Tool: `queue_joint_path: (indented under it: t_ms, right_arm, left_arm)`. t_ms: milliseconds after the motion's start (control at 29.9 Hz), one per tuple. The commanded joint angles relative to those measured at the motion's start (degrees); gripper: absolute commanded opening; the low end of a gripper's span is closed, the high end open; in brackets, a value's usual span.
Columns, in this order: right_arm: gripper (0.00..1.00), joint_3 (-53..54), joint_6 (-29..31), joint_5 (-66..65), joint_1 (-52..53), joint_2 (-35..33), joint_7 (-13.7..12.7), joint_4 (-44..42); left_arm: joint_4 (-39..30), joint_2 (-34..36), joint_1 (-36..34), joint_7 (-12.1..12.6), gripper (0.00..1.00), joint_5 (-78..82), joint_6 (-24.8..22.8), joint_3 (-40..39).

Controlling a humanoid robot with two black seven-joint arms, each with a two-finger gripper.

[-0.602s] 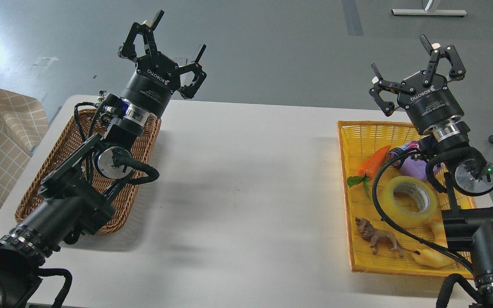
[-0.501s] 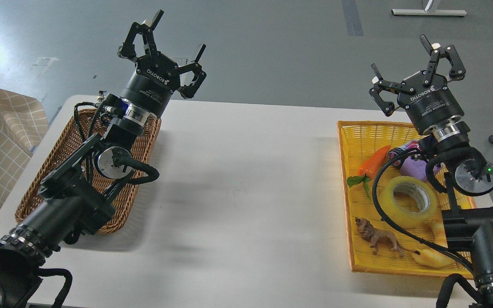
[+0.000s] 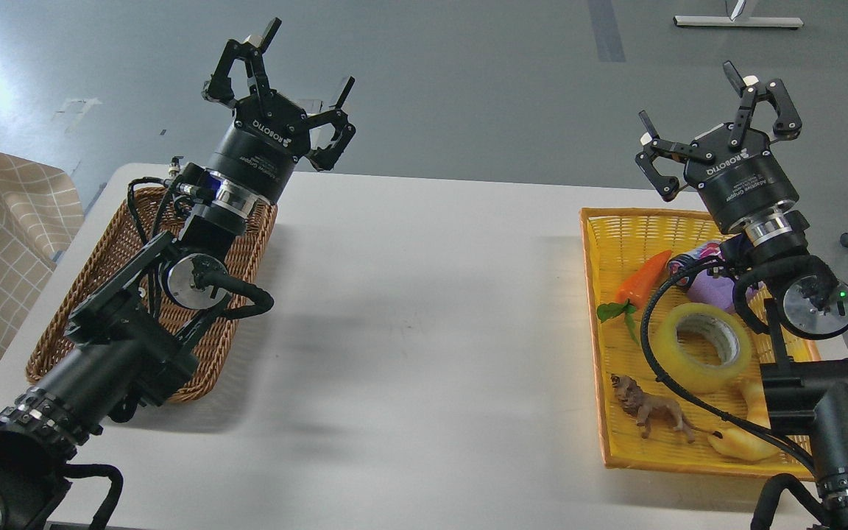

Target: Place and transfer tape with both arms

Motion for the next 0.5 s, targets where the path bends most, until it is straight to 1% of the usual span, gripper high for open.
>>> queue_joint_path:
  t_ms: [0, 334, 468]
  right_arm:
    - [1.00, 0.0, 0.0, 0.0, -0.2, 0.0, 0.0, 0.1]
    - [1.00, 0.0, 0.0, 0.0, -0.3, 0.0, 0.0, 0.2]
    - [1.00, 0.0, 0.0, 0.0, -0.3, 0.0, 0.0, 0.2]
  left_arm:
    - [0.0, 0.0, -0.1, 0.0, 0.98, -0.2, 0.0, -0.1]
    - [0.0, 0.1, -0.1, -0.1, 0.98, -0.4, 0.0, -0.5]
    - [0.1, 0.2, -0.1, 0.3, 0.98, -0.5, 0.0, -0.5]
